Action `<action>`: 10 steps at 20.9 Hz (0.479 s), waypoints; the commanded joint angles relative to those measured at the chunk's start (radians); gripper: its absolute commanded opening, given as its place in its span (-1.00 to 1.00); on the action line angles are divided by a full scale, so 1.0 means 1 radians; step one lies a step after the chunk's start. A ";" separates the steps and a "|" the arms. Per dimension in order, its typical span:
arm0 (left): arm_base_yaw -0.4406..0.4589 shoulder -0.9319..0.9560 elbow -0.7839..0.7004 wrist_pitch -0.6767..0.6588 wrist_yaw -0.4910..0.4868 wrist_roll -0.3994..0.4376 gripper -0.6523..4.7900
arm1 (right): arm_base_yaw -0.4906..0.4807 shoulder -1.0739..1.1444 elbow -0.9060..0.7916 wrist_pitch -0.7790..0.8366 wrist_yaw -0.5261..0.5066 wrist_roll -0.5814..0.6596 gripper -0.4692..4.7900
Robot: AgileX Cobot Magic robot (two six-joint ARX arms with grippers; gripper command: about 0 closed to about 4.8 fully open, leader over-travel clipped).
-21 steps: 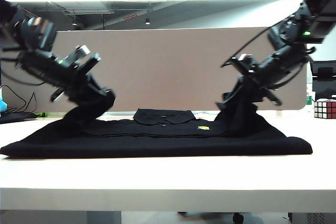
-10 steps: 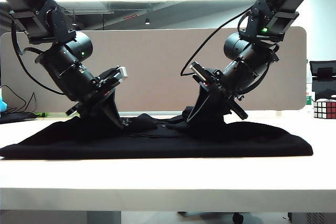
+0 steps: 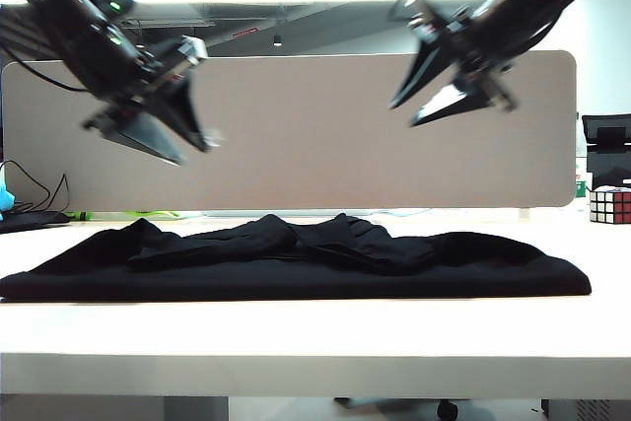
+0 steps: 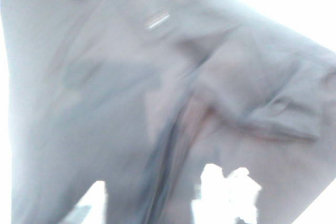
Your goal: Fold the bottom side of the T-shirt horizontally towards the center, about one-third of the way, then fold the sleeve back towards the center, creating a straight line along the edge of the T-shirt, and finally fold the bottom of the T-shirt up towards the top, creating a neat rectangle.
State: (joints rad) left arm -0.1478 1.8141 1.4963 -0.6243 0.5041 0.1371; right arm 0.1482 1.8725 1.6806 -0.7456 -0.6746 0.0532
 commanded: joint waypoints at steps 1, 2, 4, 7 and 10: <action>0.087 -0.155 -0.109 -0.092 -0.014 -0.071 -0.12 | -0.099 -0.117 -0.040 -0.150 -0.001 -0.049 -0.15; 0.127 -0.217 -0.171 -0.091 -0.013 -0.080 -0.12 | -0.143 -0.177 -0.095 -0.145 0.000 -0.036 -0.15; 0.214 -0.321 -0.315 -0.037 -0.011 -0.133 -0.12 | -0.232 -0.304 -0.269 -0.062 -0.001 0.018 -0.15; 0.279 -0.355 -0.510 0.031 0.050 -0.179 -0.07 | -0.317 -0.413 -0.554 0.047 -0.023 0.080 -0.13; 0.279 -0.355 -0.620 0.140 0.061 -0.219 0.04 | -0.320 -0.416 -0.702 0.142 -0.049 0.118 -0.05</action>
State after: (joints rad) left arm 0.1337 1.4628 0.9005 -0.5613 0.5514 -0.0544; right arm -0.1768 1.4574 1.0019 -0.6647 -0.7013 0.1505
